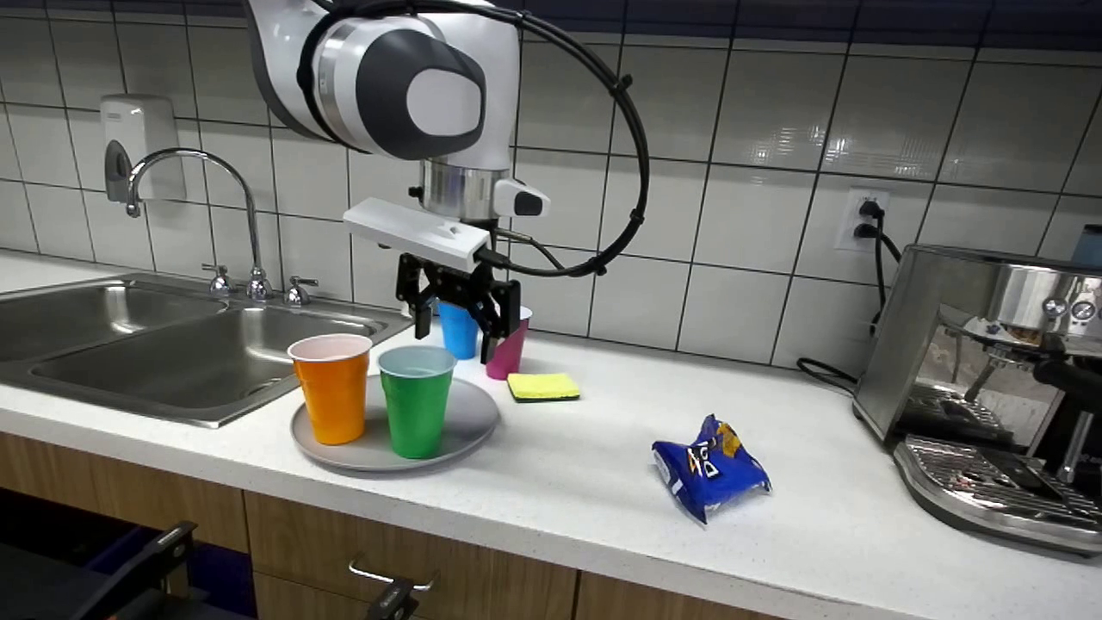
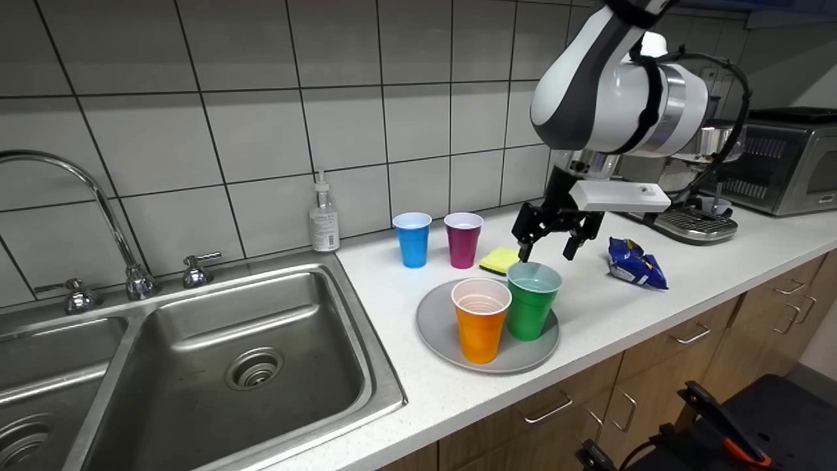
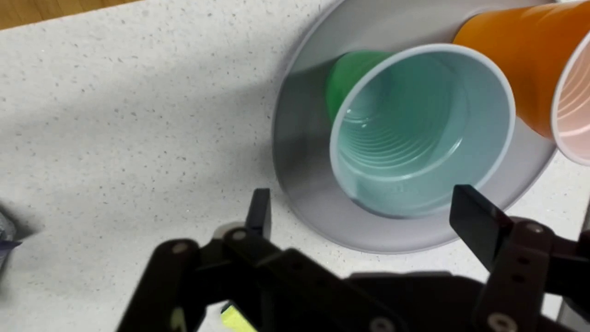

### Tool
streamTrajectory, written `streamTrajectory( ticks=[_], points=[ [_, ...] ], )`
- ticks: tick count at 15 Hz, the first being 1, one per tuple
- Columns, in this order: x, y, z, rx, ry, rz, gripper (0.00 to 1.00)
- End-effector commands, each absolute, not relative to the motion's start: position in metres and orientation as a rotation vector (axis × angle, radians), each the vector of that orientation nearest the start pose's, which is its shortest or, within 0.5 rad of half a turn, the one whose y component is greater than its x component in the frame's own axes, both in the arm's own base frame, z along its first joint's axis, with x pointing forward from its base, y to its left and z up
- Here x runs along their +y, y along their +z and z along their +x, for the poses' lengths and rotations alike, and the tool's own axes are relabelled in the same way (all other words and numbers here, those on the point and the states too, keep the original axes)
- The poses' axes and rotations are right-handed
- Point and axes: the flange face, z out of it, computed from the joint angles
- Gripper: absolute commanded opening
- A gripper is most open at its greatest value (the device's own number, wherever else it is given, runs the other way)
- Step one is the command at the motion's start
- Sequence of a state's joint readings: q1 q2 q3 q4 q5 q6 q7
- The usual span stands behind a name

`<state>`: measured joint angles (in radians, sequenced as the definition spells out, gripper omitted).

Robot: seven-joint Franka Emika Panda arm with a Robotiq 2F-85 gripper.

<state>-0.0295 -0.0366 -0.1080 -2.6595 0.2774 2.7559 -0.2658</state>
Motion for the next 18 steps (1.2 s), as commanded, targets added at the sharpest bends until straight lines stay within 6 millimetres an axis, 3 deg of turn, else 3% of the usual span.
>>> streamTrajectory(
  ticks=[1, 12, 13, 18],
  points=[
    [-0.078, 0.286, 0.437, 0.206, -0.277, -3.016, 1.0],
    [-0.094, 0.298, 0.491, 0.198, -0.335, -3.028, 1.0],
    [-0.089, 0.296, 0.476, 0.217, -0.361, -3.03, 1.0],
    [-0.09, 0.294, 0.487, 0.215, -0.356, -3.032, 1.0]
  ],
)
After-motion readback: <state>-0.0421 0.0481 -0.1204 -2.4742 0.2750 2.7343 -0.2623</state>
